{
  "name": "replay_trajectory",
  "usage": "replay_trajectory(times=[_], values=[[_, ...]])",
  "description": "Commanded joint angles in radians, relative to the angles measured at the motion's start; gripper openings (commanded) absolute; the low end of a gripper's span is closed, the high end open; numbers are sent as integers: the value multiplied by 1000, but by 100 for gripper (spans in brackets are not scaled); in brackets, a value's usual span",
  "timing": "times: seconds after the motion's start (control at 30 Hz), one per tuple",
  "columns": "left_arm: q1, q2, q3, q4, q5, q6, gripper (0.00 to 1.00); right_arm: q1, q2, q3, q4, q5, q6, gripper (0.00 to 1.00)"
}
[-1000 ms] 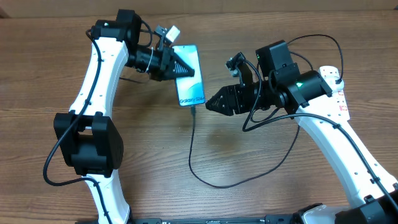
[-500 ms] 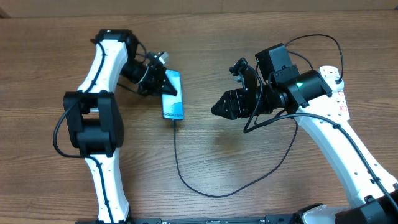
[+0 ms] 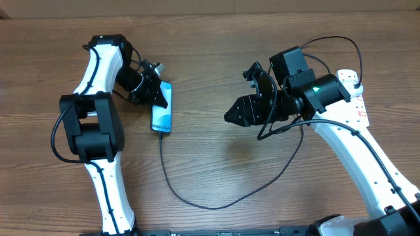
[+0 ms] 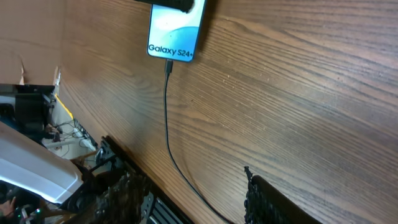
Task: Plug charger to phone and switch on socket
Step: 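Lay the phone flat on the table and open the left gripper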
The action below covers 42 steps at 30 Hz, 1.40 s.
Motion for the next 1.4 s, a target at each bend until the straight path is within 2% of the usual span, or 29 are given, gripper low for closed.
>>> replay_trajectory(times=[0.0,0.33,0.67,0.83,1.07,1.37], values=[[3,5,8,6,-27,34,4,-1,-12,18,2,14,-4,54],[6,5,-10,26,-27,-24,4,1,-12,18,2,16,-4,54],[6,5,-158,110,-8,-45,4,0,-12,18,10,16,-5,55],[6,5,-169,122,-9,-50,4,0,-12,18,10,29,-5,55],[6,5,-170,160,-13,-101,19,0,-12,18,7,35,-5,55],[6,5,-170,169,-18,-101,20,0,-12,18,-2,35,-5,55]])
